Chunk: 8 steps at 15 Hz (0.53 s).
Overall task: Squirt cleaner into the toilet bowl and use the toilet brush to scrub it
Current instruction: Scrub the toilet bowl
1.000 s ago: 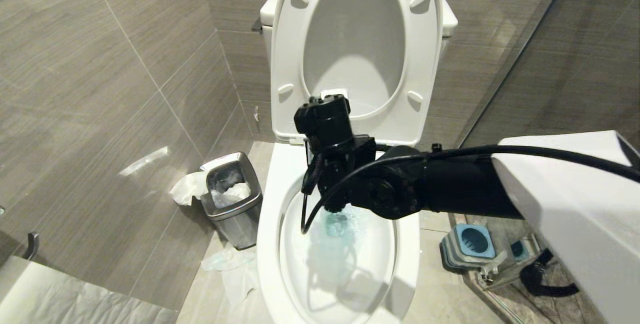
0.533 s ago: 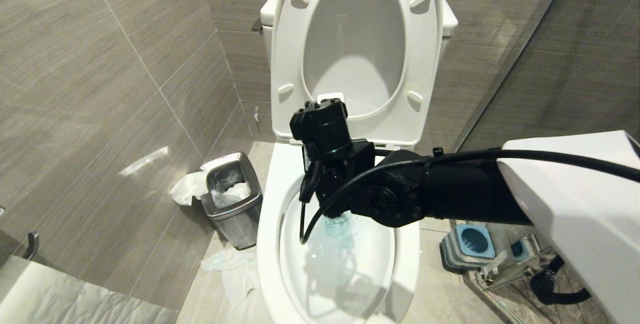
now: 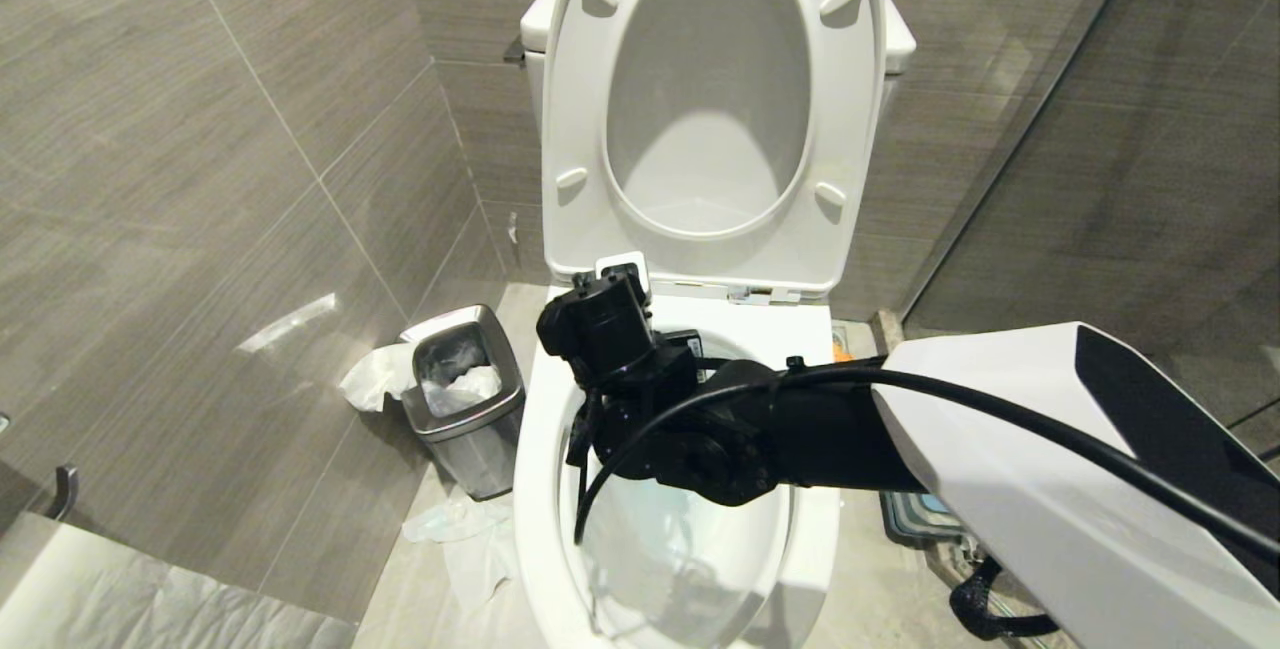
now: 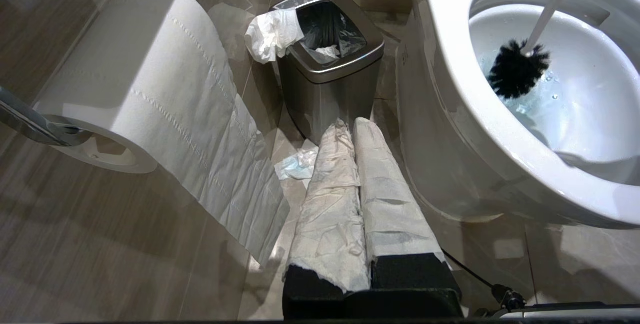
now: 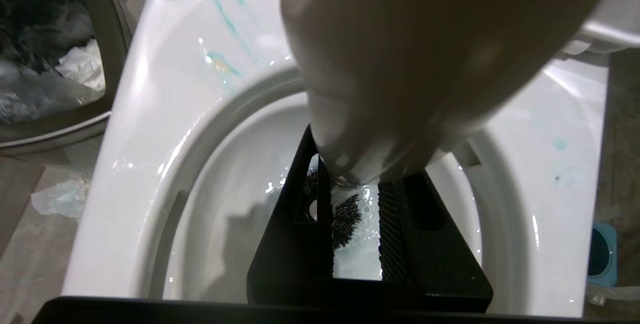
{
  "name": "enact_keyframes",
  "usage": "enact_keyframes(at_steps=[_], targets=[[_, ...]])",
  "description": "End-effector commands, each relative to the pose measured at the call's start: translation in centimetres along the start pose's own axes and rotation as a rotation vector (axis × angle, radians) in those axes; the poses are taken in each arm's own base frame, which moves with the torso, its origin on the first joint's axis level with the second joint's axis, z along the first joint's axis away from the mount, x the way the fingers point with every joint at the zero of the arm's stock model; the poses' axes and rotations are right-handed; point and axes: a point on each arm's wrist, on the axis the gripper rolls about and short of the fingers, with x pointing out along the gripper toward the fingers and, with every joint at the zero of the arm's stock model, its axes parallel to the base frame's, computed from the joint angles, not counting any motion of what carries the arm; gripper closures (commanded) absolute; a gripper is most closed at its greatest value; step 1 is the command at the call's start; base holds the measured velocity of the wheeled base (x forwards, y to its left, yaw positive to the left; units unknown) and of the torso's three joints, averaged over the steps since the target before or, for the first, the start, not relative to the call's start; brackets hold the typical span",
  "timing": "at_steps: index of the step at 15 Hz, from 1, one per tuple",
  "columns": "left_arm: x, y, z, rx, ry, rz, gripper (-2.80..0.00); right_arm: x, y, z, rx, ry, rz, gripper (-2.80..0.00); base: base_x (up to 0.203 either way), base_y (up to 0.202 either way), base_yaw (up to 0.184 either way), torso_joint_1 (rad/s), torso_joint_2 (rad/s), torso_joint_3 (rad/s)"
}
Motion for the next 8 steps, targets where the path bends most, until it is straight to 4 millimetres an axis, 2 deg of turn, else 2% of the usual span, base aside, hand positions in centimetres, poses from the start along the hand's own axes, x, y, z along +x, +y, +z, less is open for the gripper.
enact_keyframes(at_steps=[1,4,8], targets=[[0.0,0.0,0.0,0.0,0.001,-0.001,0.0,-1.5,-0.6,2.0,0.035,-0.032,0.005,0.0,0.0,0.0,0.0,0.0,0.0,0.0],[0.0,0.0,0.0,0.0,0.001,-0.001,0.0,-6.3,-2.9,6.5,0.095,-0.096,0.043,0.0,0.0,0.0,0.0,0.0,0.0,0.0],[0.0,0.0,0.0,0.0,0.001,-0.001,0.0,-13.7,-8.0,11.5,0.139,-0.18,0.09,0.0,0.0,0.0,0.0,0.0,0.0,0.0]])
